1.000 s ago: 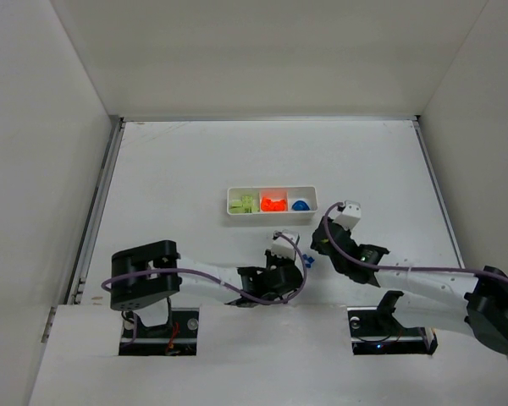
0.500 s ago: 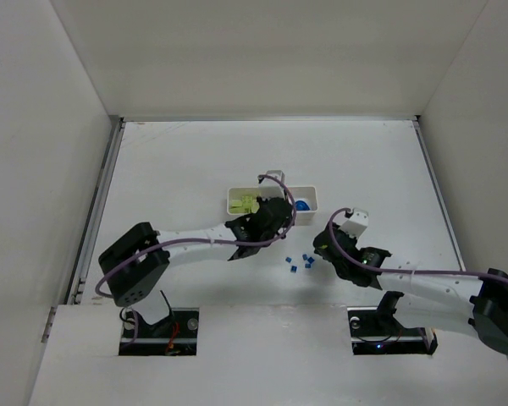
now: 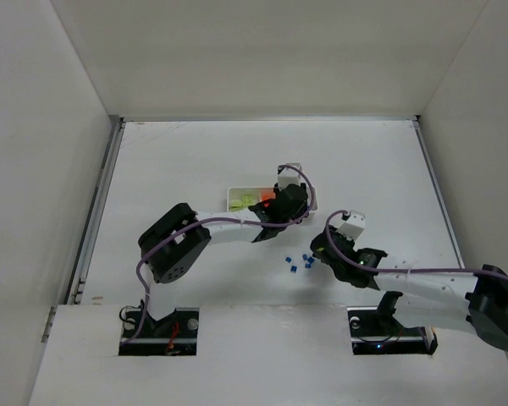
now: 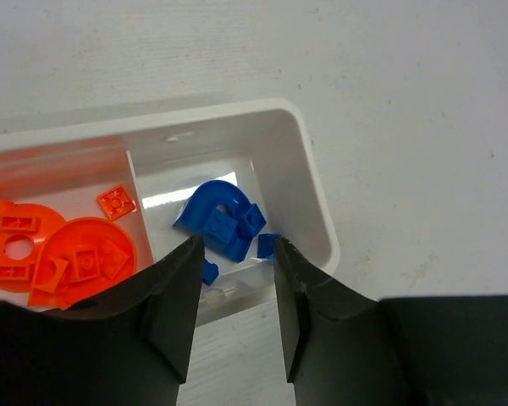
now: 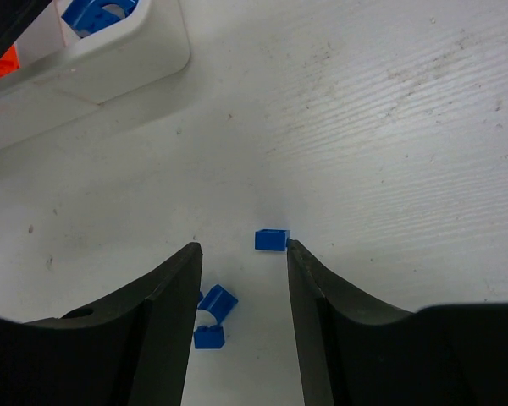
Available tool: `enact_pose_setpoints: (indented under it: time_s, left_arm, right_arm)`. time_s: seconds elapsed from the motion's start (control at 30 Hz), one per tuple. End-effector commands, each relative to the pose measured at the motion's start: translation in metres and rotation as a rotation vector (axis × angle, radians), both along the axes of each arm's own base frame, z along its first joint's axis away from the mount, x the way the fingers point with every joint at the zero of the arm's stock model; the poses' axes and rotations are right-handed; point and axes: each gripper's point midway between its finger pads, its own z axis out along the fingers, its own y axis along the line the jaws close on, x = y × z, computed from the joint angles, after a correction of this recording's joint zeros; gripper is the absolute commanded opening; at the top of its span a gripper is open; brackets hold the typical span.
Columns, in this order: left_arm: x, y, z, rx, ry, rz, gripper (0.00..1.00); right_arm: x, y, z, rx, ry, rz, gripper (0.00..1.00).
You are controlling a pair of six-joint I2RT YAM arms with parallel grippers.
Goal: Sort the legos into containers by color
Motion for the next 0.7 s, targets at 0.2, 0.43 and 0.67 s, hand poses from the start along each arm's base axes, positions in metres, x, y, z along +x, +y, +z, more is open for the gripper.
enact_pose_setpoints:
  time_s: [0.2,0.43,0.67]
  left_arm:
    - [-0.016,0.032,0.049,-0.069,-0.075,0.052,0.36]
    - [-0.063,0.063,0.051,-0.066,-0.102,0.037,0.36]
    - [-0.078,0.077,0.07,-0.12,-0.141,0.017,0.35]
  right_arm:
    - [-0.002,0.001,0.0,0.02,0.027,-0.045,0.48]
    - [-0.002,-0.005,-0.006,0.03,0.06,-0.139,0.45]
    - [0.005,-0.01,-0.008,0.043,0.071,-0.212,0.46]
